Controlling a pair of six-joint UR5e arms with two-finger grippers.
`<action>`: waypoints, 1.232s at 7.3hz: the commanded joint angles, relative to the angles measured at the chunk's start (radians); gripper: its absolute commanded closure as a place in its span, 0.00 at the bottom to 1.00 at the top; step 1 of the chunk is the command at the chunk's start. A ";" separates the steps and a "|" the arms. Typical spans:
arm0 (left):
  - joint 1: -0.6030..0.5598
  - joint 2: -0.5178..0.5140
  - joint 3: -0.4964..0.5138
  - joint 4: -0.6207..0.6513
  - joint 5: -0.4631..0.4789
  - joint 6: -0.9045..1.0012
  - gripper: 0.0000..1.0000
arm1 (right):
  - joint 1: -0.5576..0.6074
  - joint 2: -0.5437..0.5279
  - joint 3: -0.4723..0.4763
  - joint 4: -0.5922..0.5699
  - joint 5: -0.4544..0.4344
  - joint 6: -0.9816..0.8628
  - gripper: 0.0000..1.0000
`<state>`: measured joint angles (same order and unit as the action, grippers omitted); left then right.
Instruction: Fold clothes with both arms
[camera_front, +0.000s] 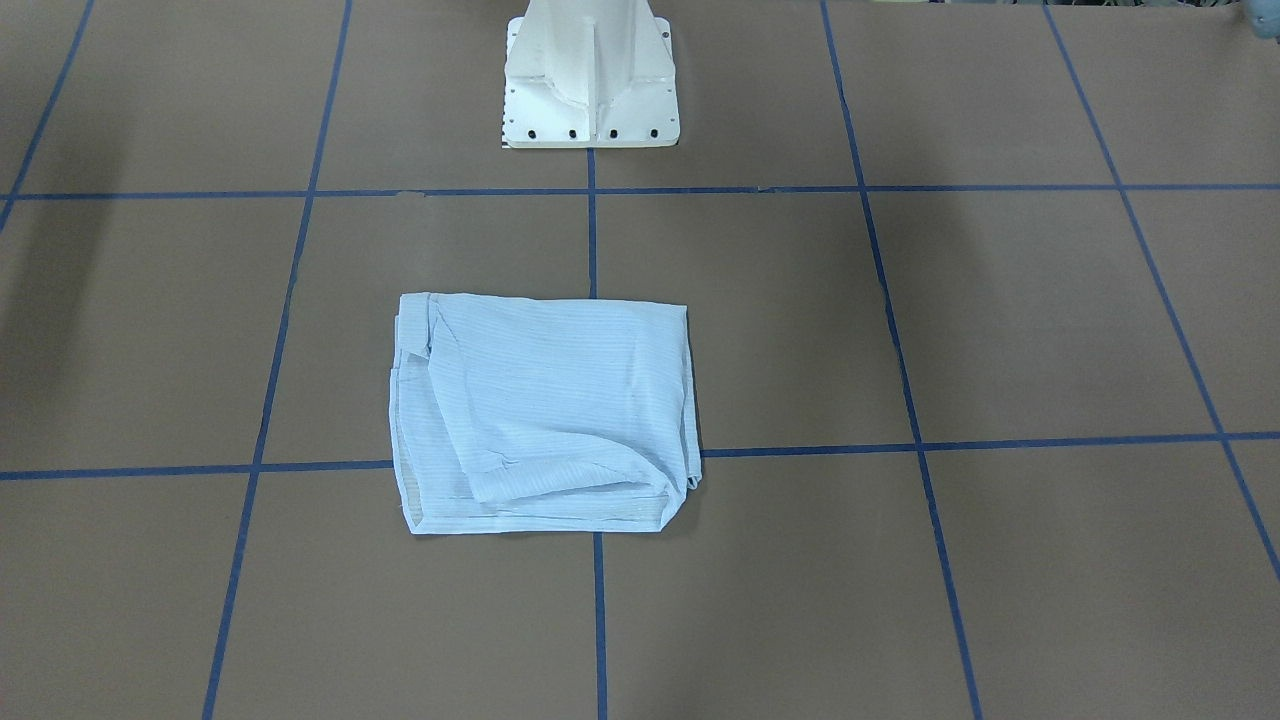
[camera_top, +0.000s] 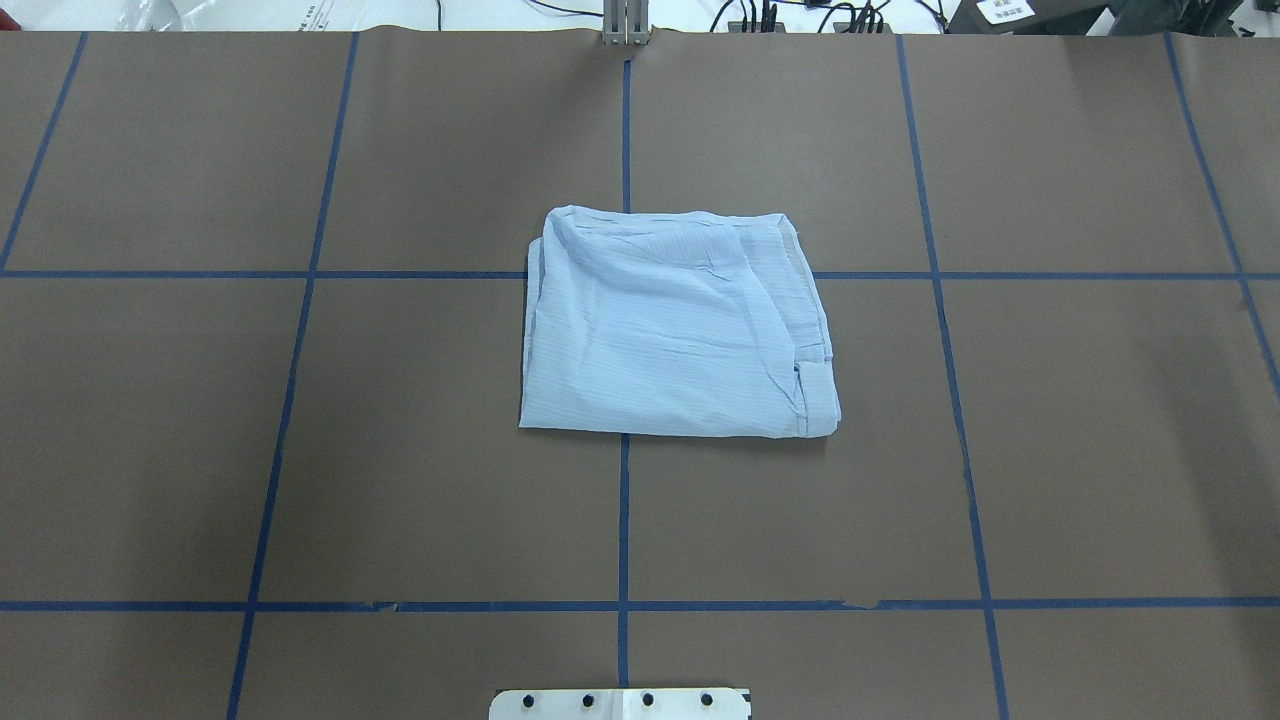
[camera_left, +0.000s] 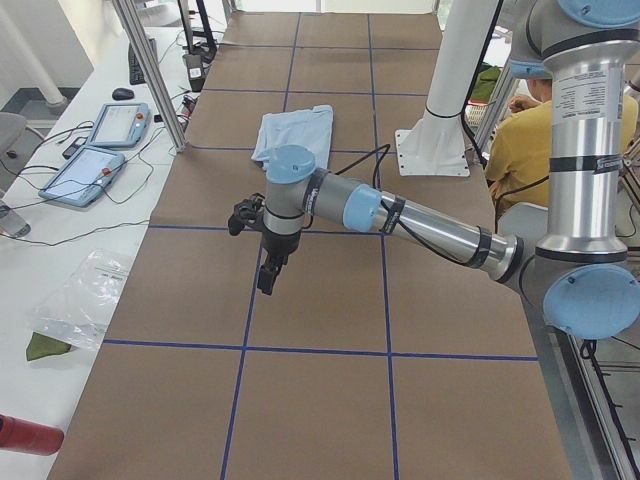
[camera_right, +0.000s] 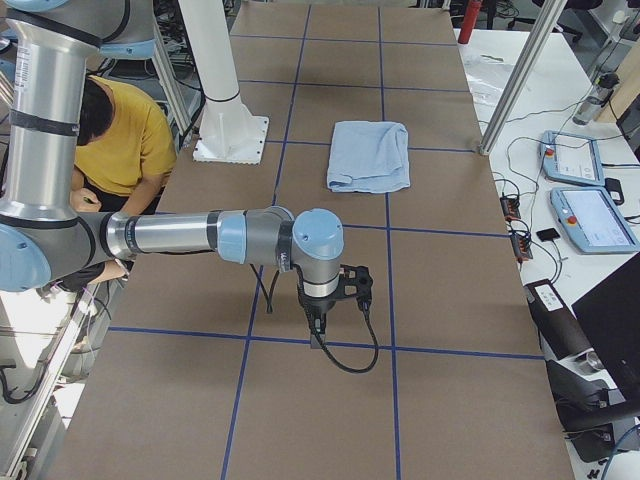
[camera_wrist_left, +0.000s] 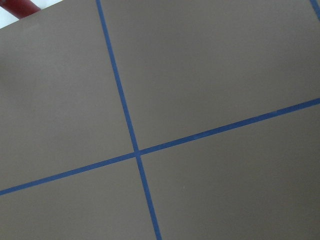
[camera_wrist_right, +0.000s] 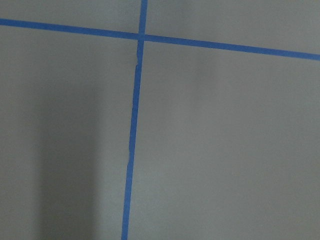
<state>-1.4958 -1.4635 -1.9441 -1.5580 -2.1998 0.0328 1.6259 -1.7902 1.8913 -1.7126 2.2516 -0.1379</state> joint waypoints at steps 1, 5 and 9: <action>-0.101 0.098 0.060 -0.026 -0.087 0.073 0.00 | 0.000 -0.009 -0.003 0.005 0.037 -0.002 0.00; -0.115 0.097 0.040 -0.025 -0.075 0.070 0.00 | 0.000 -0.031 -0.009 0.005 0.039 -0.003 0.00; -0.115 0.097 0.039 -0.025 -0.074 0.070 0.00 | 0.000 -0.031 -0.008 0.043 0.029 -0.005 0.00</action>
<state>-1.6095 -1.3673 -1.9040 -1.5830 -2.2736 0.1037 1.6260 -1.8208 1.8841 -1.6899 2.2855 -0.1465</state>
